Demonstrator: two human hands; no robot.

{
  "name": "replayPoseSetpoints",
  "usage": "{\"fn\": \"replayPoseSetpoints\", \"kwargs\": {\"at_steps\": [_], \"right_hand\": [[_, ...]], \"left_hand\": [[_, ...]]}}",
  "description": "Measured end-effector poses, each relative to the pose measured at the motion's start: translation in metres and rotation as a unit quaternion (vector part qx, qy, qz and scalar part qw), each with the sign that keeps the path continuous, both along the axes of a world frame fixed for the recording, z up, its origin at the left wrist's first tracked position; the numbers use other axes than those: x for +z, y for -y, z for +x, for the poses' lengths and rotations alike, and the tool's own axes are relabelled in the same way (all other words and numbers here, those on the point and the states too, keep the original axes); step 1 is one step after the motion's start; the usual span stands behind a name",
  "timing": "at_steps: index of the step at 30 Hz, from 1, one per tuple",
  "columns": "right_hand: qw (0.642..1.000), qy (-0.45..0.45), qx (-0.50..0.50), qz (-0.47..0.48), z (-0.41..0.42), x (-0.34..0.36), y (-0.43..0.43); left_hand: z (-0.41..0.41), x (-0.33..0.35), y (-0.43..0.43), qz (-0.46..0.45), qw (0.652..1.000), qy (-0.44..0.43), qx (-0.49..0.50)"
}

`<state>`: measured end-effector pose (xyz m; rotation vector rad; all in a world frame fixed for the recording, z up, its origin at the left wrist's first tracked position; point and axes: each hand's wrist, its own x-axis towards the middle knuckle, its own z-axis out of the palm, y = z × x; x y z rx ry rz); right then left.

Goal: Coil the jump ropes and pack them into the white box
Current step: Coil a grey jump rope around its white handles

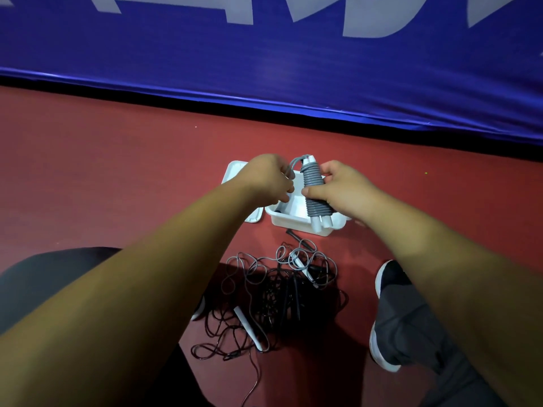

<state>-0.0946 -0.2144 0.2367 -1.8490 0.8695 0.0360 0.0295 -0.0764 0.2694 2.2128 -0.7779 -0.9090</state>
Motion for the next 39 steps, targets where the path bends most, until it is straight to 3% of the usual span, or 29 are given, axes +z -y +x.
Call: {"fn": "replayPoseSetpoints", "kwargs": {"at_steps": [9,16,21,26,34,39], "right_hand": [[0.990,0.055,-0.067,0.113,0.007,-0.005,-0.004],[0.987,0.025,-0.093,0.129,0.011,-0.013,0.004],[0.985,0.025,-0.107,0.133,0.036,-0.026,0.027],[0.989,-0.008,-0.124,0.086,0.064,-0.062,0.048],[0.990,-0.086,-0.108,-0.002,0.092,-0.151,0.090],[0.987,-0.090,-0.132,0.012,0.103,-0.205,0.099]], "left_hand": [[0.006,-0.010,-0.003,-0.033,0.999,0.006,0.019],[0.016,-0.010,0.011,-0.079,0.994,-0.019,0.070],[0.057,-0.003,0.052,-0.085,0.993,0.010,0.077],[0.071,-0.057,0.087,-0.040,0.992,0.036,0.114],[0.087,-0.171,0.118,-0.015,0.989,0.000,0.144],[0.098,-0.232,0.123,0.001,0.989,0.000,0.150]]}}
